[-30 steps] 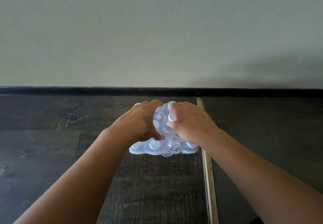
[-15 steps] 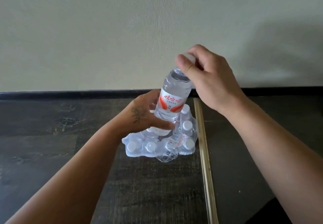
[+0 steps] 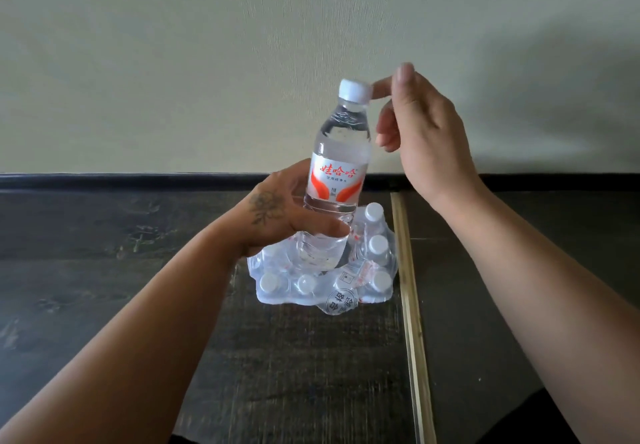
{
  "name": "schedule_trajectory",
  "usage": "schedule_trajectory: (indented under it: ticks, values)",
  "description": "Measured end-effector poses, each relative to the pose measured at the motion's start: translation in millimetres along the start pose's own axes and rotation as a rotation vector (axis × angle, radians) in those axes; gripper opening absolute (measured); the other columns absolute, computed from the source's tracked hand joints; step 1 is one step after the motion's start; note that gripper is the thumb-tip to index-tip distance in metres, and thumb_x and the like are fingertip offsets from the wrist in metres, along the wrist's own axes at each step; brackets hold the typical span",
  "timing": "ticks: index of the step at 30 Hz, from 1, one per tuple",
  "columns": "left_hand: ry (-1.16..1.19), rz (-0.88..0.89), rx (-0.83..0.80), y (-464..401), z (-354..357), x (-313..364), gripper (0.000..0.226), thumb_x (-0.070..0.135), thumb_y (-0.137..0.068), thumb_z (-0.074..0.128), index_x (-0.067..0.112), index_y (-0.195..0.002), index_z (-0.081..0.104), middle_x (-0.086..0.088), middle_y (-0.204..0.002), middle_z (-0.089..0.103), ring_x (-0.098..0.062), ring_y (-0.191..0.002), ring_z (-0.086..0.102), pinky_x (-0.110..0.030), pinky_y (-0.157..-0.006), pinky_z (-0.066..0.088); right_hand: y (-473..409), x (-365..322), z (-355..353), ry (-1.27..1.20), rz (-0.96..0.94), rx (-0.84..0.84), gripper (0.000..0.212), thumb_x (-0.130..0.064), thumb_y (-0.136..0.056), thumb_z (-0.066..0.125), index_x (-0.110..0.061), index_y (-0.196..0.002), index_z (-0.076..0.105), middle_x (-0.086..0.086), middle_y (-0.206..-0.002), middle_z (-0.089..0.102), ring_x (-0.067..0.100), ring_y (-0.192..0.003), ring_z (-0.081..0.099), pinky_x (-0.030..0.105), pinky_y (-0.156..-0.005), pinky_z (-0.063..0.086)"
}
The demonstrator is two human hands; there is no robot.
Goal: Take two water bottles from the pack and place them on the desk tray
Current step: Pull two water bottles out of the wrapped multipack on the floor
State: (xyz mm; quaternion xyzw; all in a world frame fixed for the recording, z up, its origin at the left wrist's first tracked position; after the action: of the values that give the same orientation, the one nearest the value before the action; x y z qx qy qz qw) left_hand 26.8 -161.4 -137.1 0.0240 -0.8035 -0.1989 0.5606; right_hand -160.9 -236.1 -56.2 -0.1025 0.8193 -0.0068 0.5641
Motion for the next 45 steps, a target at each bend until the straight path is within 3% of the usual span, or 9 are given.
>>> schedule_trajectory:
  ticks: [3, 6, 9, 13, 19, 26, 32, 39, 45]
  values:
    - [0.015, 0.007, 0.038, 3, -9, 0, 0.064, 0.018, -0.077, 0.101, 0.038, -0.128, 0.07, 0.015, -0.116, 0.085, -0.003, -0.107, 0.081, -0.015, -0.079, 0.065, 4, 31, 13, 0.118, 0.121, -0.065, 0.043, -0.052, -0.111, 0.035, -0.025, -0.1, 0.067, -0.008, -0.072, 0.065, 0.015, -0.069, 0.068, 0.041, -0.075, 0.057]
    - [0.032, -0.007, 0.114, 5, -21, -1, 0.07, 0.018, -0.071, 0.103, 0.034, -0.131, 0.07, 0.008, -0.117, 0.086, -0.01, -0.106, 0.083, -0.034, -0.09, 0.071, 16, 72, 36, 0.461, 0.265, -0.398, 0.029, -0.033, -0.111, 0.043, -0.02, -0.103, 0.067, 0.0, -0.089, 0.073, 0.027, -0.088, 0.074, 0.038, -0.075, 0.053]
    - [0.053, -0.019, 0.154, 8, -31, -1, 0.069, 0.015, -0.07, 0.104, 0.028, -0.13, 0.071, 0.001, -0.116, 0.087, -0.018, -0.108, 0.084, -0.047, -0.096, 0.071, 42, 98, 67, 0.645, 0.299, -0.669, 0.018, -0.029, -0.106, 0.055, -0.022, -0.111, 0.071, -0.002, -0.104, 0.076, 0.017, -0.089, 0.072, 0.029, -0.074, 0.048]
    - [0.057, -0.039, 0.21, 12, -42, -2, 0.081, 0.033, -0.058, 0.104, 0.03, -0.132, 0.07, 0.004, -0.119, 0.086, -0.016, -0.113, 0.082, -0.052, -0.106, 0.064, 78, 117, 112, 0.758, 0.144, -0.849, 0.04, -0.038, -0.102, 0.07, -0.018, -0.135, 0.058, 0.002, -0.11, 0.072, 0.017, -0.087, 0.071, 0.034, -0.075, 0.059]
    - [0.093, -0.082, 0.258, 17, -46, -4, 0.09, 0.038, -0.048, 0.102, 0.029, -0.131, 0.07, 0.003, -0.12, 0.085, -0.02, -0.113, 0.082, -0.055, -0.106, 0.064, 89, 129, 135, 0.75, -0.102, -0.701, 0.055, -0.043, -0.092, 0.082, -0.012, -0.131, 0.059, 0.007, -0.111, 0.075, 0.018, -0.083, 0.063, 0.031, -0.07, 0.045]
    - [0.092, -0.114, 0.272, 22, -51, -7, 0.094, 0.039, -0.047, 0.103, 0.027, -0.134, 0.069, 0.001, -0.122, 0.084, -0.022, -0.114, 0.08, -0.056, -0.105, 0.064, 81, 125, 126, 0.722, -0.161, -0.648, 0.036, -0.042, -0.089, 0.085, -0.014, -0.103, 0.067, 0.0, -0.097, 0.075, 0.017, -0.076, 0.068, 0.046, -0.074, 0.064]
    - [0.087, -0.132, 0.263, 17, -55, -9, 0.086, 0.027, -0.054, 0.106, 0.025, -0.132, 0.07, 0.0, -0.122, 0.084, -0.024, -0.116, 0.08, -0.056, -0.107, 0.062, 65, 91, 107, 0.652, -0.265, -0.573, 0.044, -0.053, -0.088, 0.082, -0.016, -0.109, 0.07, -0.023, -0.083, 0.053, 0.005, -0.071, 0.053, 0.025, -0.064, 0.042]
    - [0.163, -0.088, 0.265, 16, -68, -5, 0.085, 0.033, -0.046, 0.1, 0.03, -0.127, 0.074, 0.003, -0.12, 0.086, -0.018, -0.111, 0.083, -0.051, -0.101, 0.065, 26, 66, 74, 0.322, 0.013, -0.522, 0.035, -0.044, -0.089, 0.084, -0.026, -0.117, 0.073, -0.01, -0.125, 0.071, 0.009, -0.112, 0.064, 0.024, -0.087, 0.046]
    - [0.153, -0.098, 0.273, 23, -71, -4, 0.08, 0.026, -0.053, 0.1, 0.03, -0.127, 0.072, 0.003, -0.119, 0.086, -0.02, -0.111, 0.082, -0.051, -0.1, 0.063, -4, 25, 37, 0.119, 0.014, -0.326, 0.032, -0.043, -0.095, 0.078, -0.013, -0.107, 0.075, -0.02, -0.085, 0.075, 0.001, -0.079, 0.067, 0.032, -0.074, 0.05]
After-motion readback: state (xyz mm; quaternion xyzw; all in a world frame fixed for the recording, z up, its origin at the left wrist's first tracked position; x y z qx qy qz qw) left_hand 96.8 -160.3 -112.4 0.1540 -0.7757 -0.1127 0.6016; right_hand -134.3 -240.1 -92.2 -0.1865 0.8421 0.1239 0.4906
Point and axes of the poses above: each hand's wrist, its own y-axis away from the middle knuckle, its own z-axis out of the palm, x = y × z, the point moved 5 cm from there along -y, towards the middle knuckle
